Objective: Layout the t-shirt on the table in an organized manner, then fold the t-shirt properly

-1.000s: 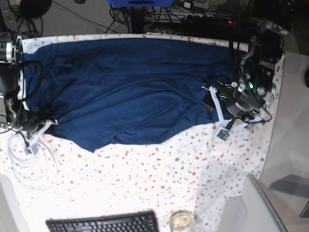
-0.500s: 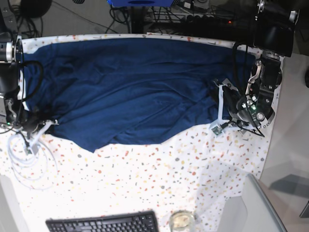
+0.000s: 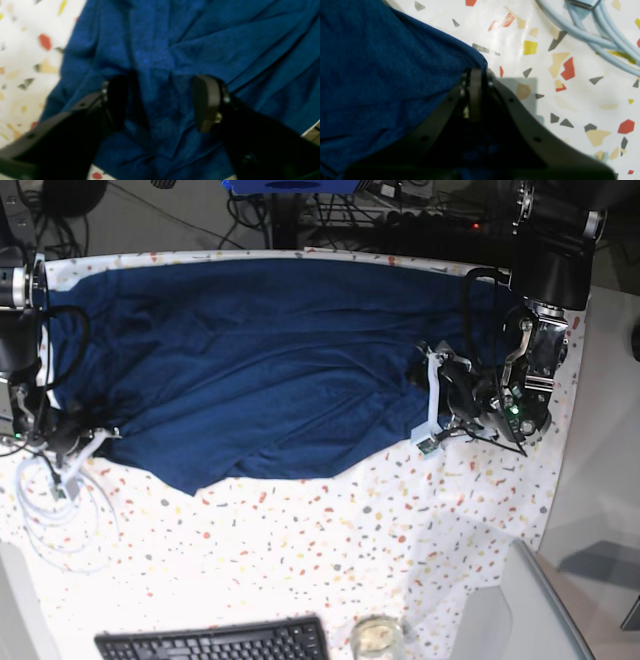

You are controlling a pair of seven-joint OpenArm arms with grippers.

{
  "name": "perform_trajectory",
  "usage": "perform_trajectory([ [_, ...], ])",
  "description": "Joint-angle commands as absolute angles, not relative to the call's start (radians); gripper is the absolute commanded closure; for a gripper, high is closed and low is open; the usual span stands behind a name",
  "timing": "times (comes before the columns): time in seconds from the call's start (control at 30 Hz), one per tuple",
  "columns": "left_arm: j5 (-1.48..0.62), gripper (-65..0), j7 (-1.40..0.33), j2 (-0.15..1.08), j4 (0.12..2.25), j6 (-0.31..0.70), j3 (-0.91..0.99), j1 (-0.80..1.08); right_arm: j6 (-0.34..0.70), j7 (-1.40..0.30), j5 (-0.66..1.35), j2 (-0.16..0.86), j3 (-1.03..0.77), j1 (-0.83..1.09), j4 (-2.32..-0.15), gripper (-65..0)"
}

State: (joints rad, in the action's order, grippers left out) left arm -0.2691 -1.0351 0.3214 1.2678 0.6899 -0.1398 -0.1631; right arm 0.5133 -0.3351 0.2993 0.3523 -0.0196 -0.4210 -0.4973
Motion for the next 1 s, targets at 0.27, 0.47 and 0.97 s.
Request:
perform_trajectory([
  [0.27,-0.297,-27.5,-1.033,0.321,1.287,0.698,-0.137,-0.179,0.516,-0.389,0.272,0.357,-0.018,-0.424,-0.495,-0.2],
  [0.47,-0.289,-27.5,-1.038,0.325,1.339,0.698,-0.139,-0.173,0.516,-0.389,0.272,0.358,-0.018,-0.424,-0.495,-0.2],
  [0.97,-0.288,-27.2,-1.095,0.328,1.354,0.698,-0.13,-0.173,0.516,-0.389,0.272,0.358,-0.018,-0.423,-0.495,-0.2],
])
